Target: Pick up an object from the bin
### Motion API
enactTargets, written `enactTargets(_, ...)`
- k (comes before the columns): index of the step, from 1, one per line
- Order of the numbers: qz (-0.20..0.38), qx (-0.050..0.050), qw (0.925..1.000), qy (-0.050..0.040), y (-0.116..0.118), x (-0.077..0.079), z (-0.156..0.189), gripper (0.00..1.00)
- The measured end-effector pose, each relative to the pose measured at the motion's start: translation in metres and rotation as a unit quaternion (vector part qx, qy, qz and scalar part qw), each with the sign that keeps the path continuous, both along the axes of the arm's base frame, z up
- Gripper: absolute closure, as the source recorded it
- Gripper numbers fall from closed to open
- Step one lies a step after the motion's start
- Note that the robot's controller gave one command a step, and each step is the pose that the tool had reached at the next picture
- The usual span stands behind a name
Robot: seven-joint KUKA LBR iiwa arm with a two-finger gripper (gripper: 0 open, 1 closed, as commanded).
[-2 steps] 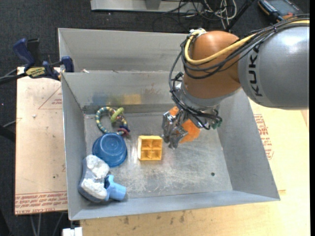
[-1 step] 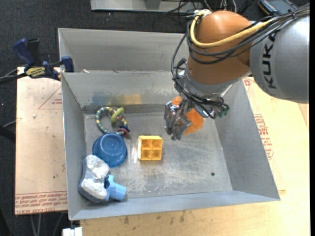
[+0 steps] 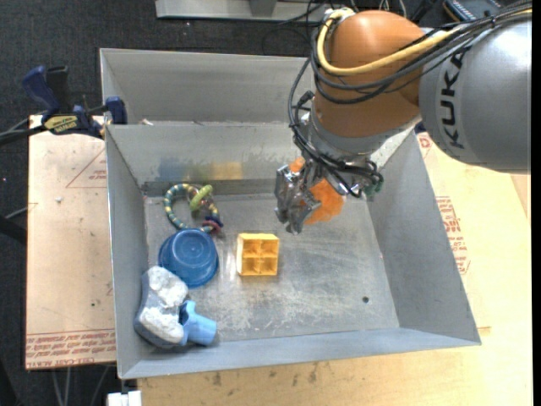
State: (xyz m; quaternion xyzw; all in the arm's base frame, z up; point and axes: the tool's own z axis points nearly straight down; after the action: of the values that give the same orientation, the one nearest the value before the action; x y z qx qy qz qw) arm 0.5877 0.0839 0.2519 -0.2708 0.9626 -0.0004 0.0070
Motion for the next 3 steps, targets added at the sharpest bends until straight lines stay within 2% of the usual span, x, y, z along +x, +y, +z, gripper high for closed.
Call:
enactTargets(1,0.009,-0.001,0.9999,0.0048,0.006,0.006,-0.051,1.00)
enactTargets(2,0.034,-0.001,0.9994,0.0064,-0.006,0.004,-0.084,0.00)
enactTargets(3,0.034,-0.001,0.9994,0.0064,-0.006,0.004,-0.084,0.00)
